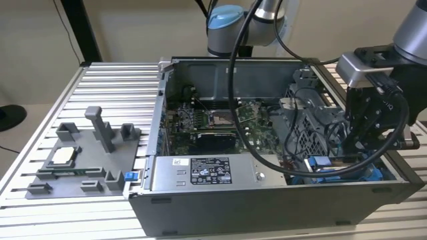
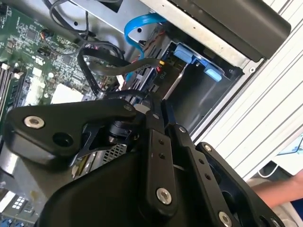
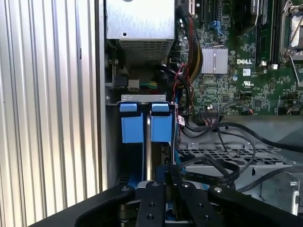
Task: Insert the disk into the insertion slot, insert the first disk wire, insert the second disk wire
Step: 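Insert the second disk wire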
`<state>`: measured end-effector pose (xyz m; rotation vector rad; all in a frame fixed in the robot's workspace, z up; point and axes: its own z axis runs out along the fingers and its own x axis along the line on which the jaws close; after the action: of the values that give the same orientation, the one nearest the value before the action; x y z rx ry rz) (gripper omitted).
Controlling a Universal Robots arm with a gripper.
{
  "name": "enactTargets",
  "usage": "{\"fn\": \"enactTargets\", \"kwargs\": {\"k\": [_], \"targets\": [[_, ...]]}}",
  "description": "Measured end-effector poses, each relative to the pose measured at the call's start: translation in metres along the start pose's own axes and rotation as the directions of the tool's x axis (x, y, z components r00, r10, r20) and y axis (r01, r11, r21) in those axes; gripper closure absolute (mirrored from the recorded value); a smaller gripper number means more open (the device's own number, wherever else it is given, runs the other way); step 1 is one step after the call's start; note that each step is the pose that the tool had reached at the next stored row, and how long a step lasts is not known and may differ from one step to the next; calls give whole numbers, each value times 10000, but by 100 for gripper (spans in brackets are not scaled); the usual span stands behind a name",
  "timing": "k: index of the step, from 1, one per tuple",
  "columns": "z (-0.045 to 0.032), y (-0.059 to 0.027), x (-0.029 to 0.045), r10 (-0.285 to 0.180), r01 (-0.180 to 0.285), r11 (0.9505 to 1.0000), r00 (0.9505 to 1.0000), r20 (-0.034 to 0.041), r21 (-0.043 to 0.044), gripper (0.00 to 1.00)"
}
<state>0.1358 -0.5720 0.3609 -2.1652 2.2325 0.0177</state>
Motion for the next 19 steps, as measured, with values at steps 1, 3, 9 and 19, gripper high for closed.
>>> {"fn": "enactTargets", "kwargs": {"k": [1, 3, 9, 19], "targets": [[9, 2, 0, 0, 0, 10000, 10000, -12, 15, 100], [31, 5, -1, -3, 3, 10000, 10000, -35, 56, 100], [69, 45, -2, -5, 7, 9999, 10000, -77, 156, 100], [87, 42, -50, -6, 8, 9999, 10000, -82, 172, 100]]}}
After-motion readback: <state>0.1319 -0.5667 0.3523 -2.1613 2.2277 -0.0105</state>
